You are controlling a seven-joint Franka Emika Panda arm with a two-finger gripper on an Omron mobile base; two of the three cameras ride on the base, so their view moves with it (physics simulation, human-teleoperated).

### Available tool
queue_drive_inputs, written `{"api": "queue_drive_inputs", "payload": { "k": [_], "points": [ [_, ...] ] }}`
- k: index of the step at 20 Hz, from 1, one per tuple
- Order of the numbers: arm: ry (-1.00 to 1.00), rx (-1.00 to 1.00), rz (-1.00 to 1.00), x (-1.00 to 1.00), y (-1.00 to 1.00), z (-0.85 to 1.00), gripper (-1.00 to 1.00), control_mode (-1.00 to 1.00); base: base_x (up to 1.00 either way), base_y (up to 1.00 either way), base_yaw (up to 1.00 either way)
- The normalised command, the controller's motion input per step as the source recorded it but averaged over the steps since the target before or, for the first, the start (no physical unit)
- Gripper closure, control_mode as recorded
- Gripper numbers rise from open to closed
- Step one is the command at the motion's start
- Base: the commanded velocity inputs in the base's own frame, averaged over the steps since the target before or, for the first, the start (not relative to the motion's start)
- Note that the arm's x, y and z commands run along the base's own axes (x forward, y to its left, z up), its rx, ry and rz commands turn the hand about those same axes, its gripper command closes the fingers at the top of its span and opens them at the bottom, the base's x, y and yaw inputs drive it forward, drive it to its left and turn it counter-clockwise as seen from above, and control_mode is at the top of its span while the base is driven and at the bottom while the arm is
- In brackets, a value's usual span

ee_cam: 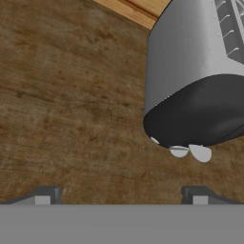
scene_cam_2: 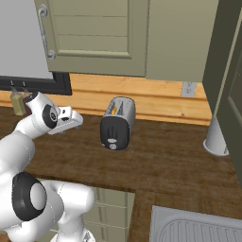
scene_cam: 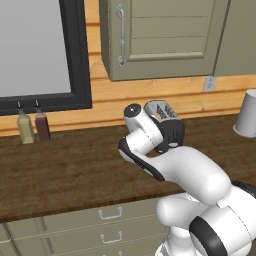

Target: Start the toaster. Once the lever pops up, take the bread to the plate on the dining counter.

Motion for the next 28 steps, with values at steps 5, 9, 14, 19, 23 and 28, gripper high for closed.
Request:
{"api": "queue_drive_inputs", "payload": {
  "k": [5,9,14,19,23,28],
  "points": [
    [0.00,0.00,0.00,0.00,0.00,0.00,-1.00,-1.00,0.00,0.00,0.00],
    [0.00,0.00,0.00,0.00,0.00,0.00,-1.00,-1.00,0.00,0.00,0.00],
    [0.00,0.00,0.00,0.00,0.00,0.00,-1.00,-1.00,0.00,0.00,0.00],
    [0.00,0.00,0.00,0.00,0.00,0.00,-1.00,-1.00,0.00,0.00,0.00],
    [0.00,0.00,0.00,0.00,0.00,0.00,-1.00,-1.00,0.00,0.00,0.00],
    [0.00,0.00,0.00,0.00,0.00,0.00,-1.00,-1.00,0.00,0.00,0.00]
  ]
}}
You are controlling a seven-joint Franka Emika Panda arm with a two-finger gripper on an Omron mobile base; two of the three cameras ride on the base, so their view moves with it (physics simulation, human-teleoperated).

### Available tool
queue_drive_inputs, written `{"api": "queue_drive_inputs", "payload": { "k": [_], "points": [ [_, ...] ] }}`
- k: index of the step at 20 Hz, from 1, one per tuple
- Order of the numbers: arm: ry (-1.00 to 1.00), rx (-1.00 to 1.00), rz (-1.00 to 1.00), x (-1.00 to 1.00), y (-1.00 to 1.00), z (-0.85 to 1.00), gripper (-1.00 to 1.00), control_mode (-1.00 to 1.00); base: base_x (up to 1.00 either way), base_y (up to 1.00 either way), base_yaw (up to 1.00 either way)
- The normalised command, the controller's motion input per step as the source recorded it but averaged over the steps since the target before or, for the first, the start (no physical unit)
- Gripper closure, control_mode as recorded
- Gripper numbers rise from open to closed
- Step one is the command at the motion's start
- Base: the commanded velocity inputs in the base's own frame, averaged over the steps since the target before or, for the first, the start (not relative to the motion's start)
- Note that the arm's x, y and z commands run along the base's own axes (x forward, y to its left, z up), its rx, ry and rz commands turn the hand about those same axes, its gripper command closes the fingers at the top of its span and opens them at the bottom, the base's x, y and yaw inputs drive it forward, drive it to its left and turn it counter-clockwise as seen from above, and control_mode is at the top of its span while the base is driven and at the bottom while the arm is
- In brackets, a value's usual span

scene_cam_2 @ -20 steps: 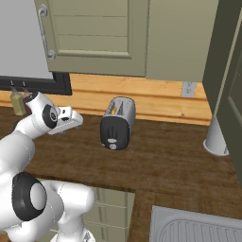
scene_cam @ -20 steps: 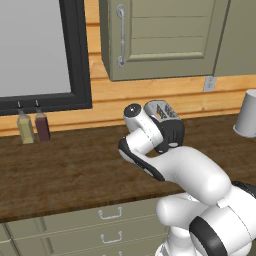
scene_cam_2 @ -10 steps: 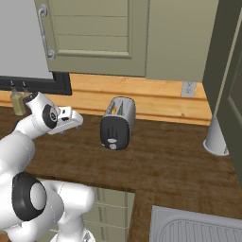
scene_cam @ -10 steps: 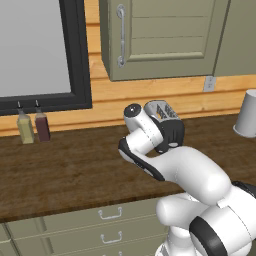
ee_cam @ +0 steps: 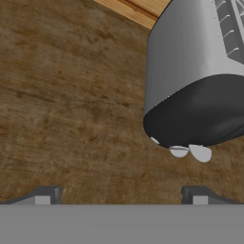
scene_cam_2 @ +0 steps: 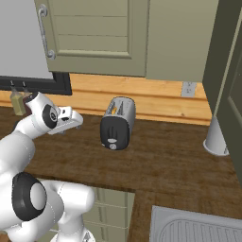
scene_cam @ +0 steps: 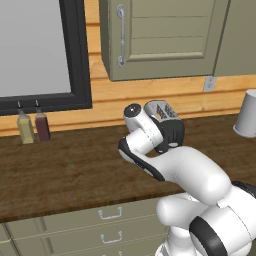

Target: Start the toaster. Once the lever pops up, take the bread to the plate on the dining counter.

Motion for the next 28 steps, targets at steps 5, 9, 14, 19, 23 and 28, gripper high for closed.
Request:
{"api": "queue_drive_inputs", "payload": {
  "k": [5,9,14,19,23,28],
  "points": [
    [0.00,0.00,0.00,0.00,0.00,0.00,-1.00,-1.00,0.00,0.00,0.00],
    [0.00,0.00,0.00,0.00,0.00,0.00,-1.00,-1.00,0.00,0.00,0.00],
    [0.00,0.00,0.00,0.00,0.00,0.00,-1.00,-1.00,0.00,0.00,0.00],
    [0.00,0.00,0.00,0.00,0.00,0.00,-1.00,-1.00,0.00,0.00,0.00],
    [0.00,0.00,0.00,0.00,0.00,0.00,-1.00,-1.00,0.00,0.00,0.00],
    [0.00,0.00,0.00,0.00,0.00,0.00,-1.00,-1.00,0.00,0.00,0.00]
  ]
}}
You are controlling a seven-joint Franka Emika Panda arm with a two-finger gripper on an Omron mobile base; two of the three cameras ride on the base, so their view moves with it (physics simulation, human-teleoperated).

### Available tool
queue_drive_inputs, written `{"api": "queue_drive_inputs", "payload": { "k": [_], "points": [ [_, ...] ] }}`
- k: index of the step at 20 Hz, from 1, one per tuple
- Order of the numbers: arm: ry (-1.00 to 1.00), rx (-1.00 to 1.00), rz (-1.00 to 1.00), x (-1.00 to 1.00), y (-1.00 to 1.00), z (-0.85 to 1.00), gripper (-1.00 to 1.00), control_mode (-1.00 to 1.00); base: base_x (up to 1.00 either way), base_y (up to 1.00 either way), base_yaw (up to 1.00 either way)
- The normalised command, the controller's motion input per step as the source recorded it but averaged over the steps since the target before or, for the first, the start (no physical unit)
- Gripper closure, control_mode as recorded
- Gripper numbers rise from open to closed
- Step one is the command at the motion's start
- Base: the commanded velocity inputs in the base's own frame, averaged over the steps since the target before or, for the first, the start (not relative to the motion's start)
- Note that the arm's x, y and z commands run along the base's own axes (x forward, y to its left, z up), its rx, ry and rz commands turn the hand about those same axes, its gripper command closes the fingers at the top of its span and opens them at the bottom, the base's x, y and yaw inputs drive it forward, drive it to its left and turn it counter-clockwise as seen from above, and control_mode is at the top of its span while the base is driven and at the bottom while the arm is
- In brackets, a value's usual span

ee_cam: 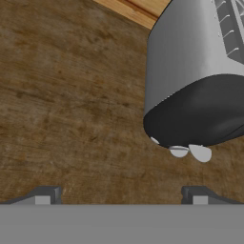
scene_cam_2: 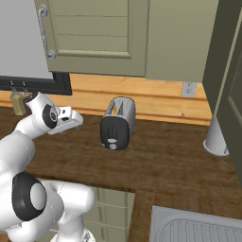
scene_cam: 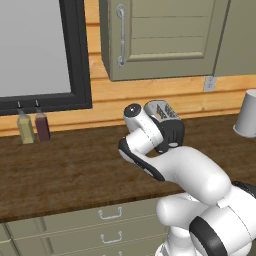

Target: Start the toaster. Once the lever pops up, take the bread to the plate on the dining counter.

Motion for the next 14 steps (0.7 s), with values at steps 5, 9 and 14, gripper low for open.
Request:
{"api": "queue_drive_inputs", "payload": {
  "k": [5,9,14],
  "points": [
    [0.00,0.00,0.00,0.00,0.00,0.00,-1.00,-1.00,0.00,0.00,0.00],
    [0.00,0.00,0.00,0.00,0.00,0.00,-1.00,-1.00,0.00,0.00,0.00],
    [0.00,0.00,0.00,0.00,0.00,0.00,-1.00,-1.00,0.00,0.00,0.00]
  ]
}}
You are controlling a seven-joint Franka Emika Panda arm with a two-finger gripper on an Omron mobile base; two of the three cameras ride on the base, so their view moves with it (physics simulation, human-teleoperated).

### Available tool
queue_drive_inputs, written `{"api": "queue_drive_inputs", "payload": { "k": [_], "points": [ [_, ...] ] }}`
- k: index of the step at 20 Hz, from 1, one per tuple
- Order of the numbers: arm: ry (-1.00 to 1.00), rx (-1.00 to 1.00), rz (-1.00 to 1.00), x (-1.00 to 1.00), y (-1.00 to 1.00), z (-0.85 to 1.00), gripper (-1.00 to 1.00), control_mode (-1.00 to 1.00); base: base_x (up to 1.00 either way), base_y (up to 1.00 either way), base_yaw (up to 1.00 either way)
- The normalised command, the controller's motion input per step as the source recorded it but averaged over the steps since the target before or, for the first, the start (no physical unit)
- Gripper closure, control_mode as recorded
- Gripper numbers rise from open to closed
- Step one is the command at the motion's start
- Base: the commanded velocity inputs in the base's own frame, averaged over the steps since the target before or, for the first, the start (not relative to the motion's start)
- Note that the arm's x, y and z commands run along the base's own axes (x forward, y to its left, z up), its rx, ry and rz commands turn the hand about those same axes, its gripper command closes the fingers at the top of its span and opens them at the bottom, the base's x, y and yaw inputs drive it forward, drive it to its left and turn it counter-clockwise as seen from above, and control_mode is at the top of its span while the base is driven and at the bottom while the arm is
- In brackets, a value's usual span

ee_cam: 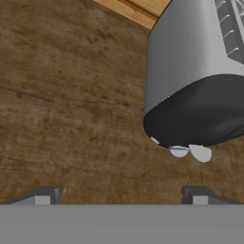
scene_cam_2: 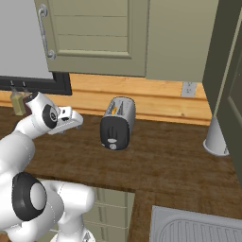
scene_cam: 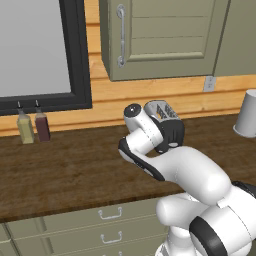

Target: Start the toaster. Once the lever pops up, take the bread to the plate on the dining counter.

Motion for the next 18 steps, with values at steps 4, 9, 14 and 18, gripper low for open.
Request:
{"api": "queue_drive_inputs", "payload": {
  "k": [4,9,14,18],
  "points": [
    [0.00,0.00,0.00,0.00,0.00,0.00,-1.00,-1.00,0.00,0.00,0.00],
    [0.00,0.00,0.00,0.00,0.00,0.00,-1.00,-1.00,0.00,0.00,0.00],
    [0.00,0.00,0.00,0.00,0.00,0.00,-1.00,-1.00,0.00,0.00,0.00],
    [0.00,0.00,0.00,0.00,0.00,0.00,-1.00,-1.00,0.00,0.00,0.00]
  ]
}}
